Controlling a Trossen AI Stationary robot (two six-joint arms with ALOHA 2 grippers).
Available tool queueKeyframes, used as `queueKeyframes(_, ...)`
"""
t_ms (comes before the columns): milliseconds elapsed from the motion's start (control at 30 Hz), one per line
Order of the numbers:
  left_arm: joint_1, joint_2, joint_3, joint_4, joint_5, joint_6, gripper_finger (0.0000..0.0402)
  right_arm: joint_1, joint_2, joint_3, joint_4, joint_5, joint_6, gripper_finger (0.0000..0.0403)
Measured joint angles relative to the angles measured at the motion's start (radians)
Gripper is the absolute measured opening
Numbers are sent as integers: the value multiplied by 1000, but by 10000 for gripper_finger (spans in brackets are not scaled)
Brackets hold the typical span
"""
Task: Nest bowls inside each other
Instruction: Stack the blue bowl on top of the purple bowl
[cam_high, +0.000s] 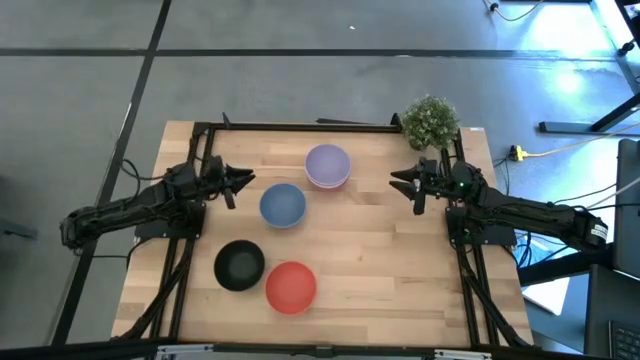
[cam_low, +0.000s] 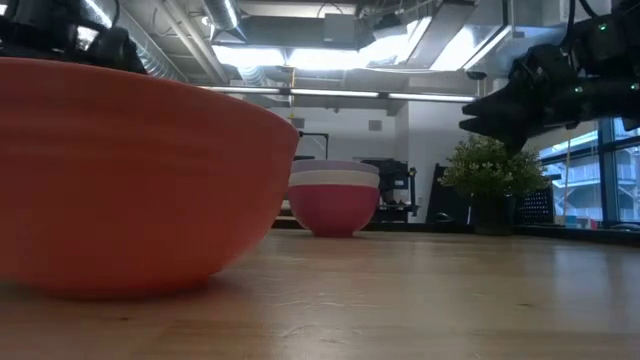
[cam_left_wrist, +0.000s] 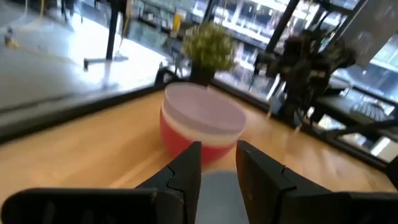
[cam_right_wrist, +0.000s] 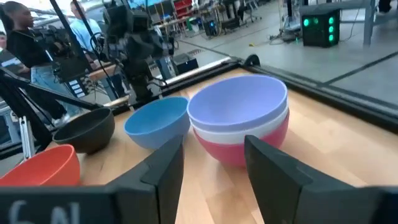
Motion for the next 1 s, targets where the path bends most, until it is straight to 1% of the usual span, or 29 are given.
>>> queueKeyframes(100, 0, 76, 32, -4, 1, 3, 95, 0, 0, 0, 14, 0, 0, 169)
queueKeyframes(233, 0, 195, 122, -12, -30, 92, 96, 0, 1, 0, 15, 0, -1, 169)
queueKeyframes(367, 1, 307, 226, -32, -53, 159, 107, 0, 1, 0, 15, 0, -3, 169)
queueKeyframes(467, 2, 386, 291, -97, -85, 185, 122, 0, 1, 0, 14, 0, -3, 169)
queueKeyframes(633, 2, 498, 383, -282, -87, 184, 132, 0, 1, 0, 14, 0, 0, 169)
queueKeyframes(733, 2, 558, 421, -321, -71, 175, 131, 0, 1, 0, 13, 0, 0, 169)
queueKeyframes(933, 1, 645, 487, -321, 38, 104, 131, 0, 1, 0, 10, 0, -2, 169)
queueKeyframes(1000, -6, 673, 500, -325, 59, 101, 131, 0, 1, 0, 10, 0, -5, 169)
